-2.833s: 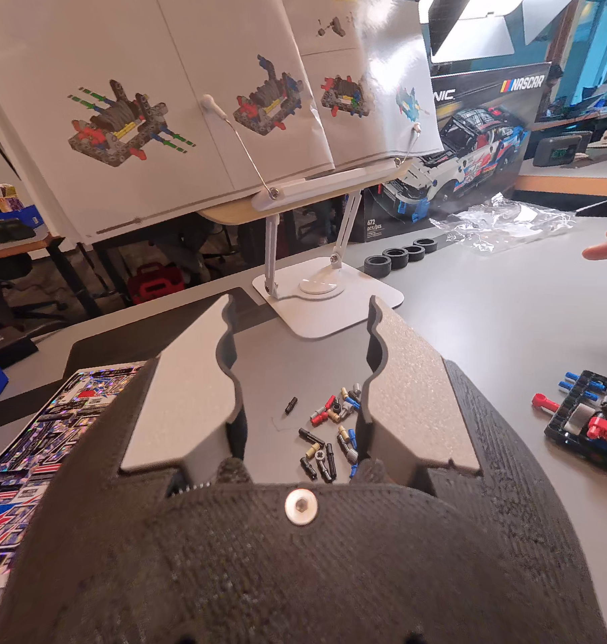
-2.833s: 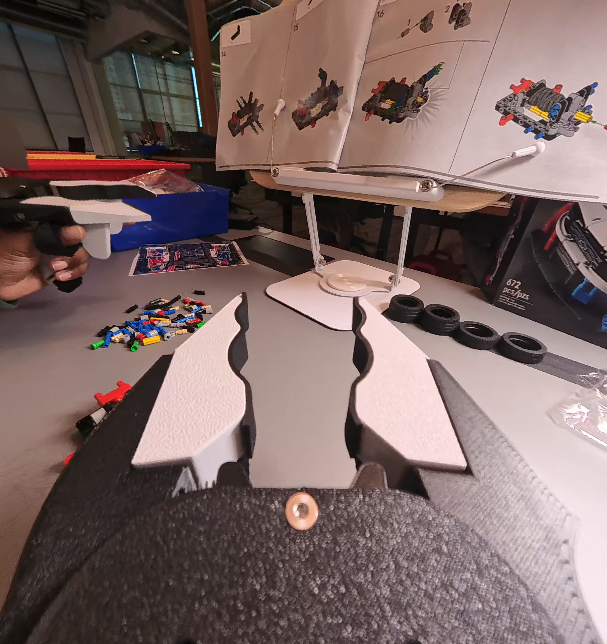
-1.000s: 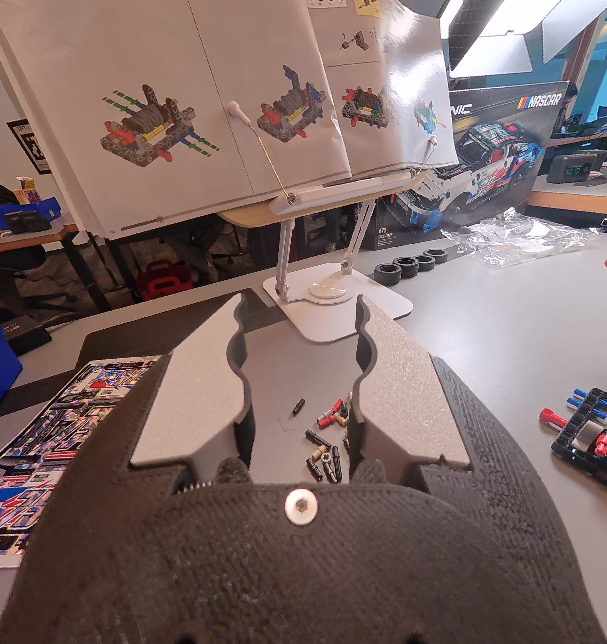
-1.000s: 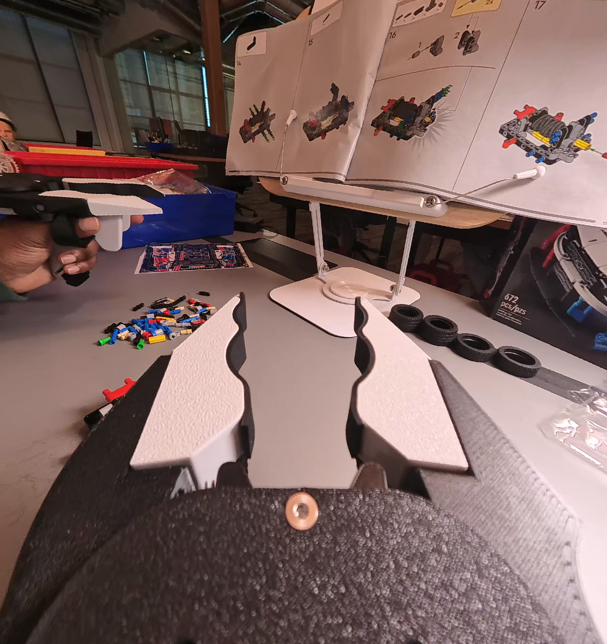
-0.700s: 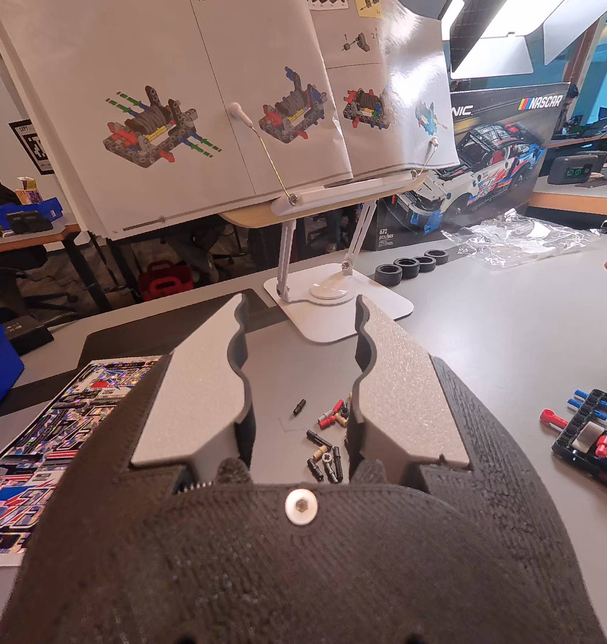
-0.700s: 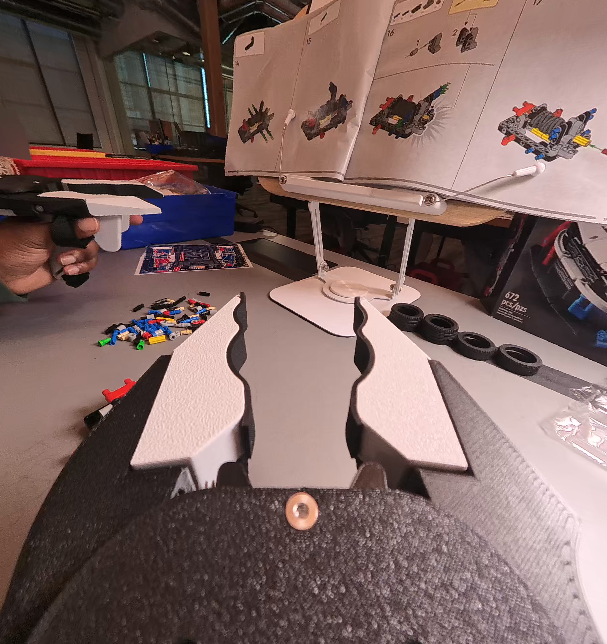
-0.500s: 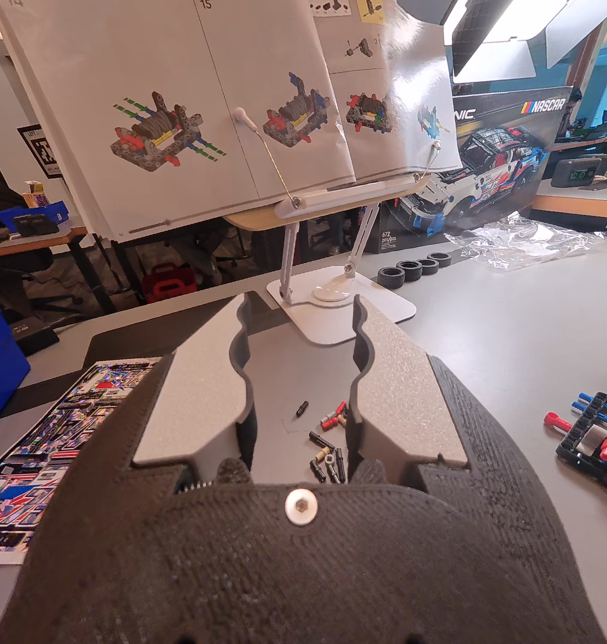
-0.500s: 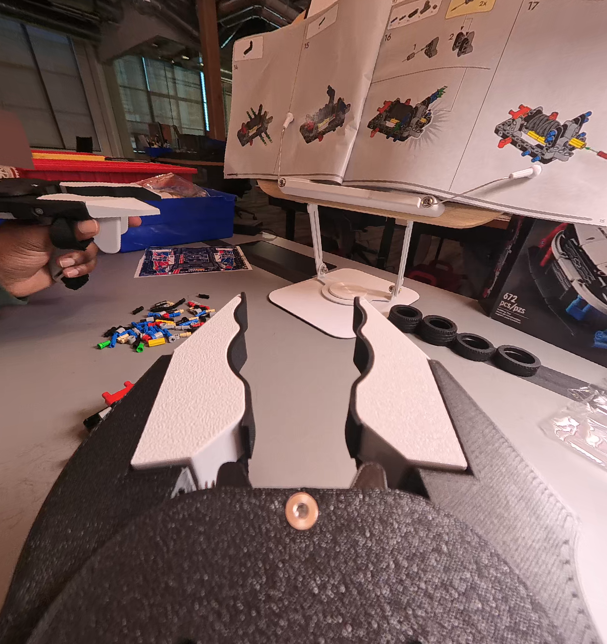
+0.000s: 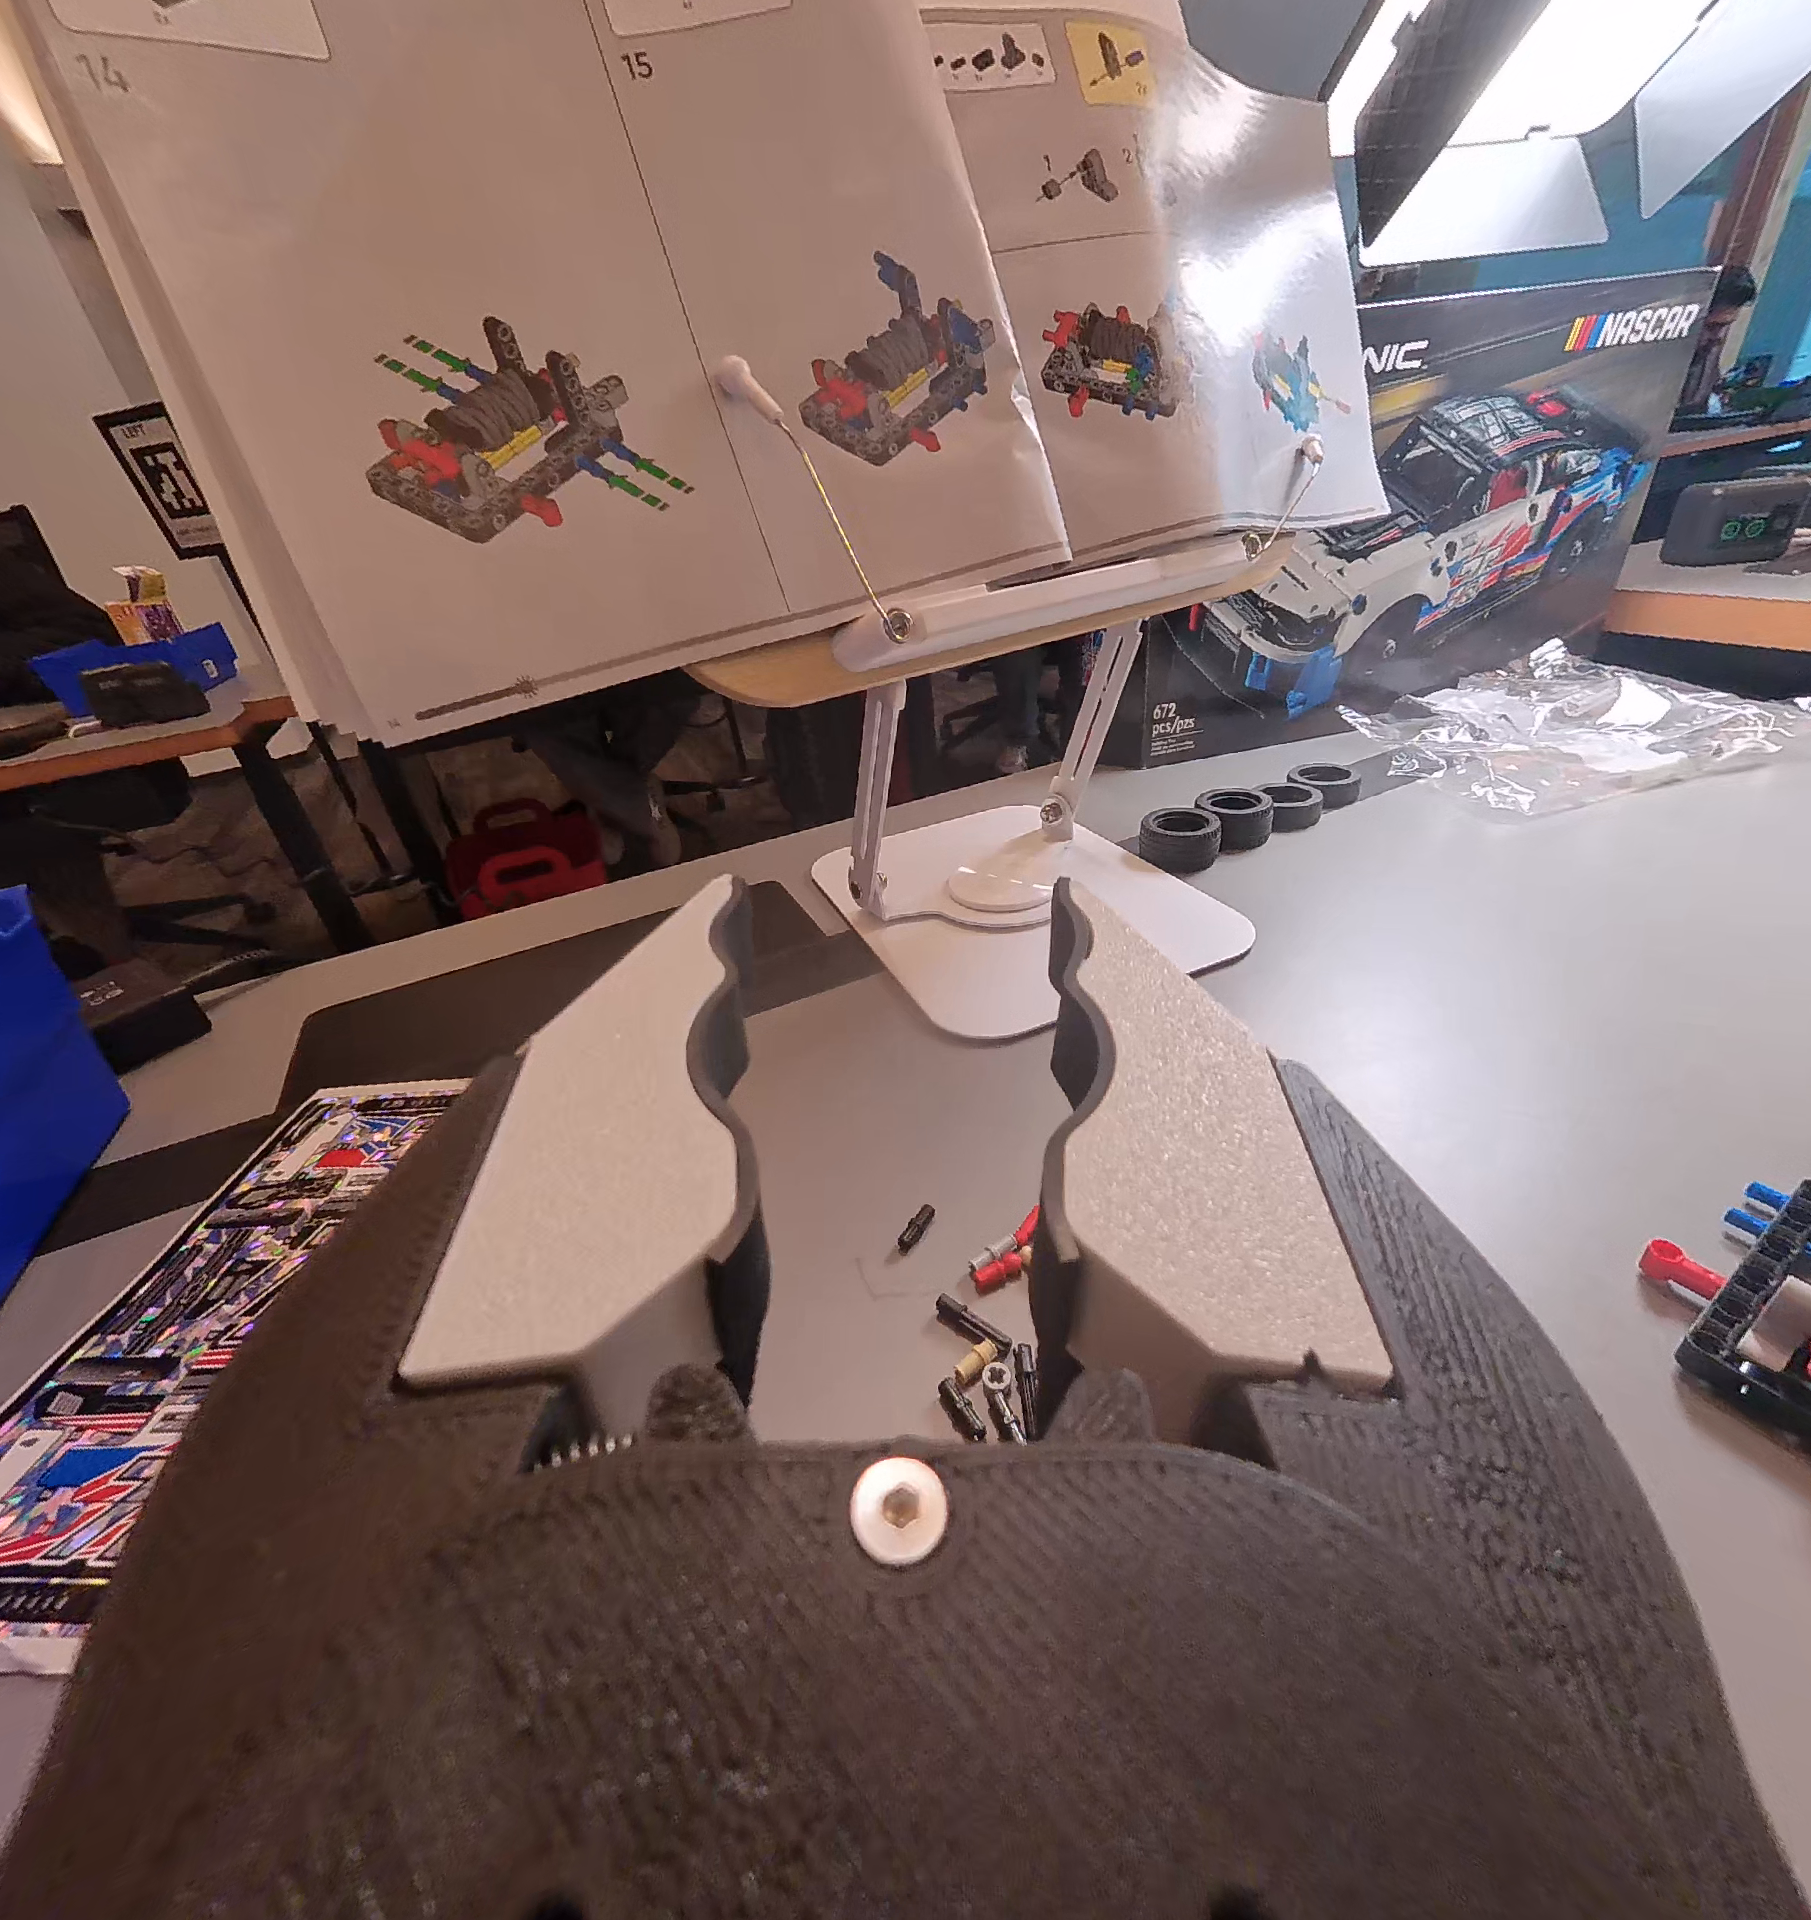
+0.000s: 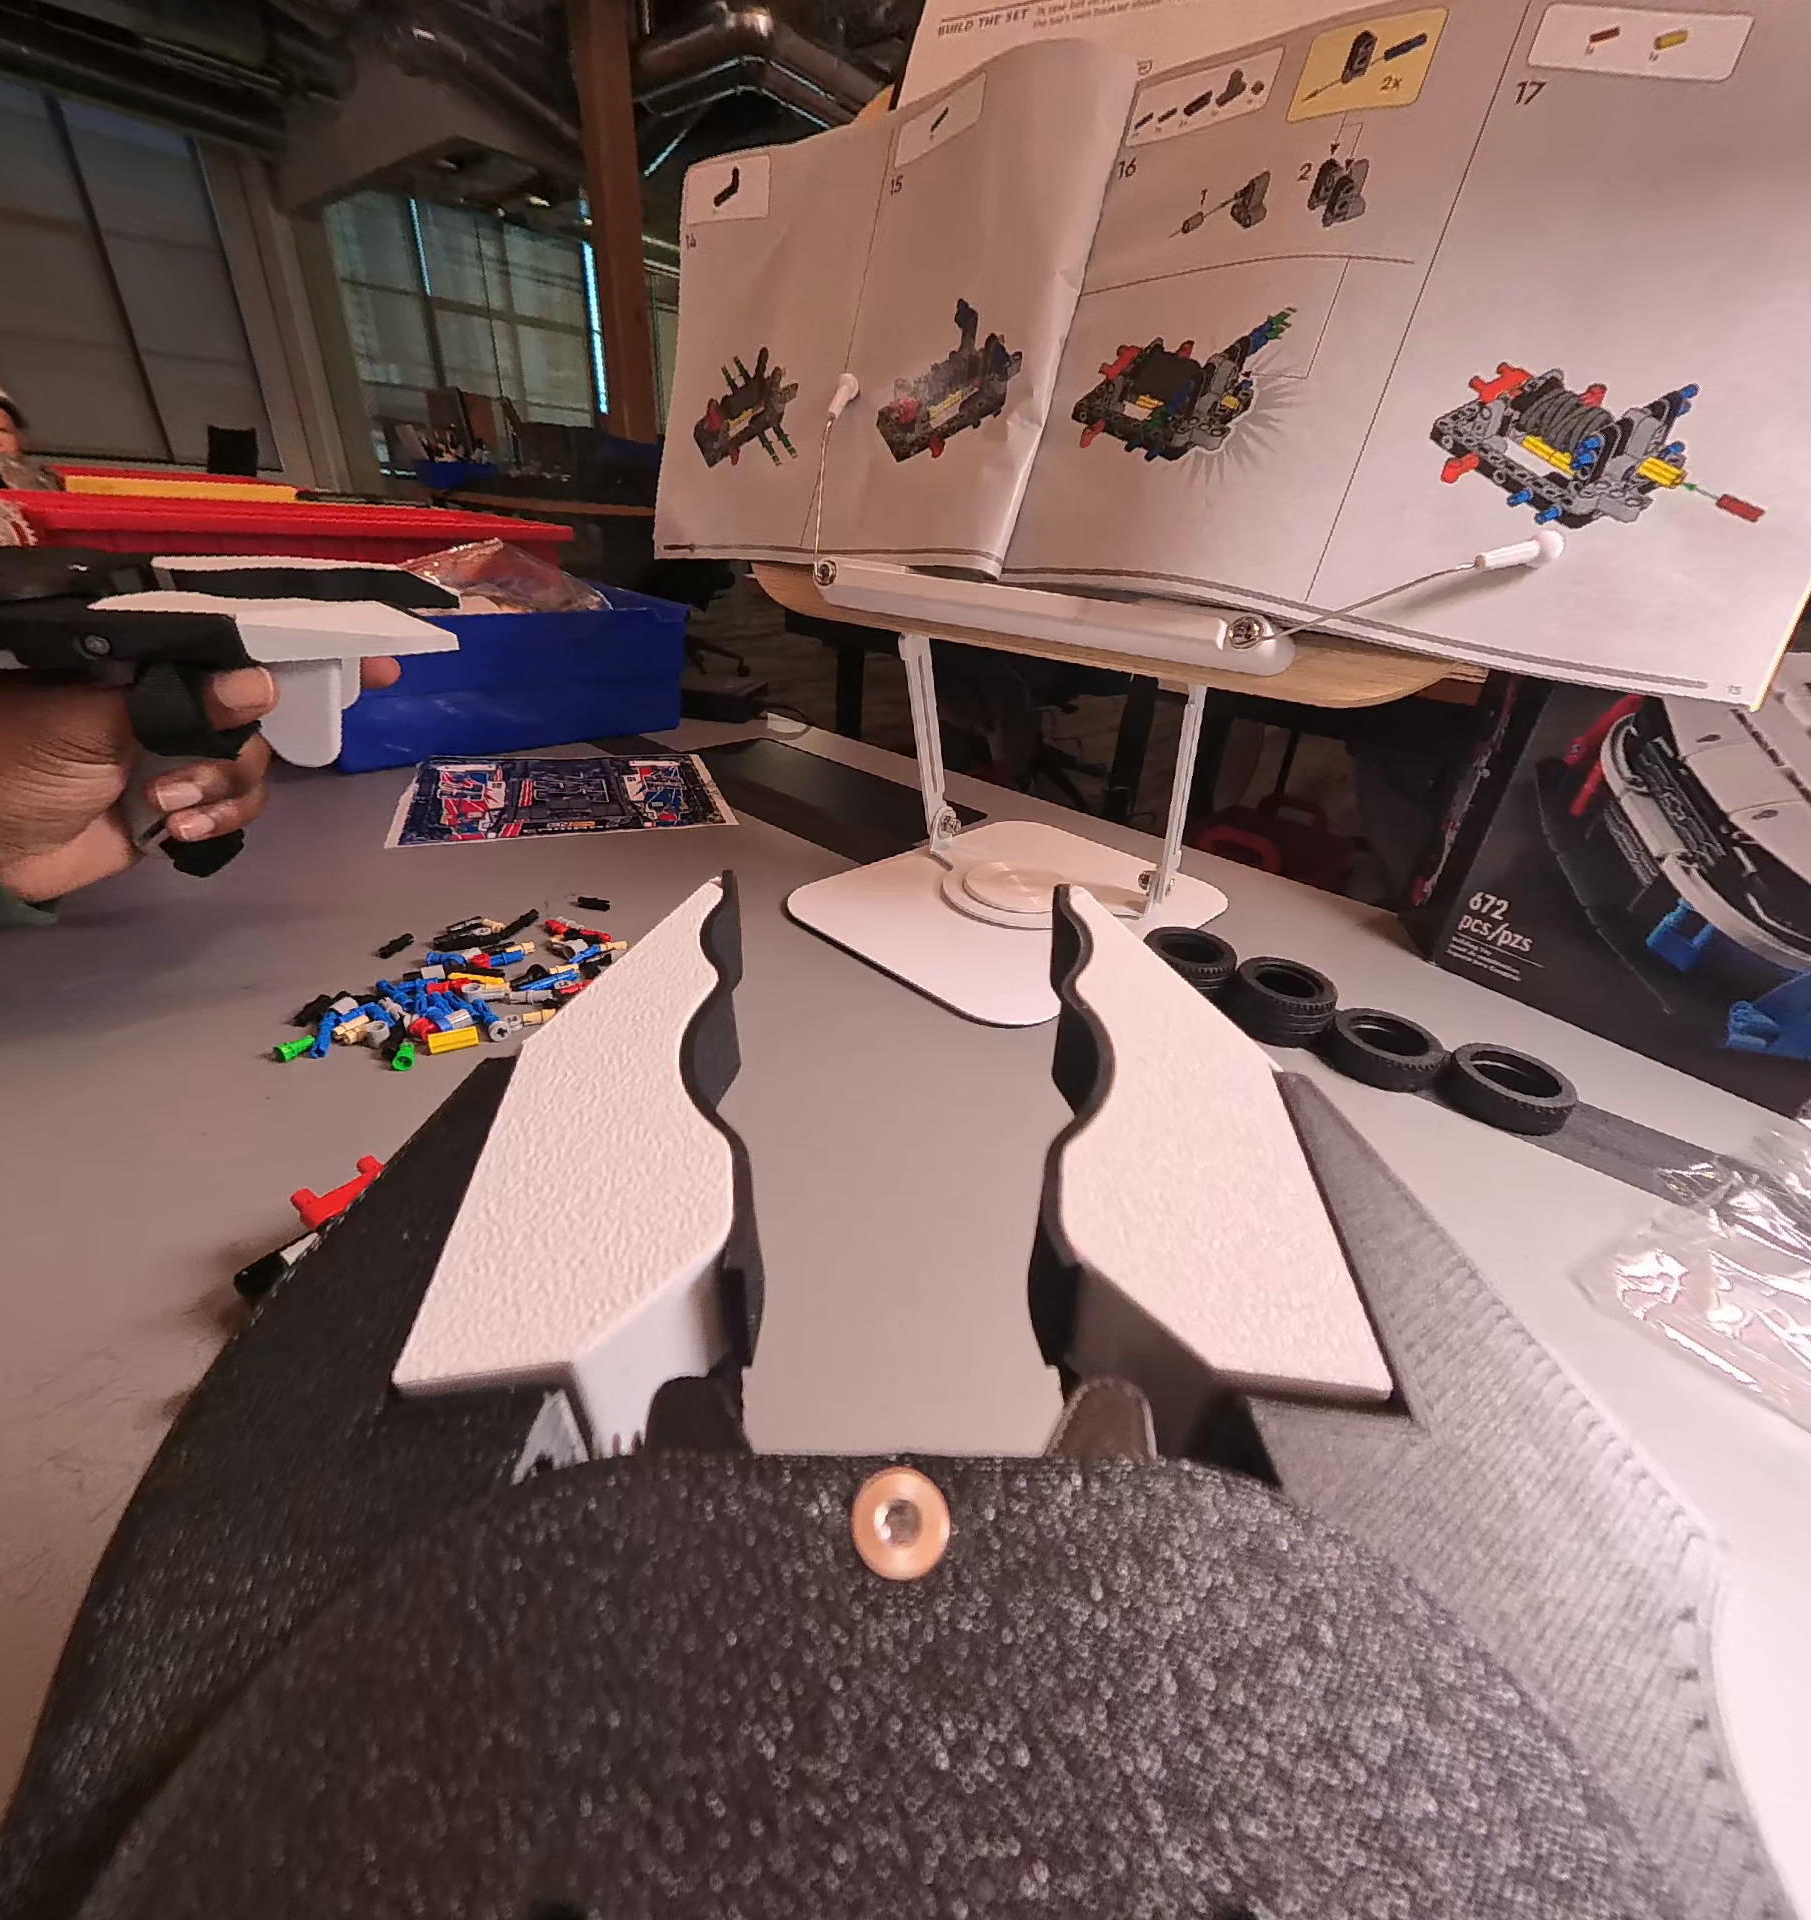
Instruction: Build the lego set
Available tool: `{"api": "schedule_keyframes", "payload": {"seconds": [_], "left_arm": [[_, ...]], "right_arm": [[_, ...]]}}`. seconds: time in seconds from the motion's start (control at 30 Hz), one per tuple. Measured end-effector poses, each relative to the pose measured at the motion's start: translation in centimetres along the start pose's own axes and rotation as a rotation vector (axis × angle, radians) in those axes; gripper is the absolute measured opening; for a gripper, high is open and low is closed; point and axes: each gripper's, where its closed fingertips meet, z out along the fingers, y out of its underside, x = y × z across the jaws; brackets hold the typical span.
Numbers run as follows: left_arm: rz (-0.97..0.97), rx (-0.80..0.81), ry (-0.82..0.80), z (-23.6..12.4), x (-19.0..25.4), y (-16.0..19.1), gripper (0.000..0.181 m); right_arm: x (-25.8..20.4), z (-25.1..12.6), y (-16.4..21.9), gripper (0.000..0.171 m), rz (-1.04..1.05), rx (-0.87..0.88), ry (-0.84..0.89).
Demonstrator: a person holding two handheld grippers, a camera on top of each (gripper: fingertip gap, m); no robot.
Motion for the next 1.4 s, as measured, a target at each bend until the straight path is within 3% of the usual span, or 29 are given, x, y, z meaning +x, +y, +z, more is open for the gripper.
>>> {"api": "schedule_keyframes", "payload": {"seconds": [0.63,0.83,1.03,1.23,1.4], "left_arm": [[0.007,0.005,-0.006,0.0,0.0,0.1,0.054],[0.045,0.034,-0.044,-0.1,-0.7,-0.6,0.044],[0.084,0.151,-0.125,1.5,-3.6,-6.7,0.0],[0.056,0.223,-0.207,5.9,-8.4,-13.0,0.0],[0.068,0.176,-0.279,10.4,-13.4,-15.5,0.0]], "right_arm": [[0.1,-0.1,-0.3,0.058,-0.005,0.009,0.006],[0.2,-0.2,-0.4,0.058,-0.006,0.014,0.015],[-0.3,0.0,-0.5,0.058,-0.003,0.013,0.013],[-0.3,0.0,-0.3,0.056,-0.021,0.008,0.023],[0.1,0.0,-0.1,0.056,-0.009,0.003,0.025]]}}
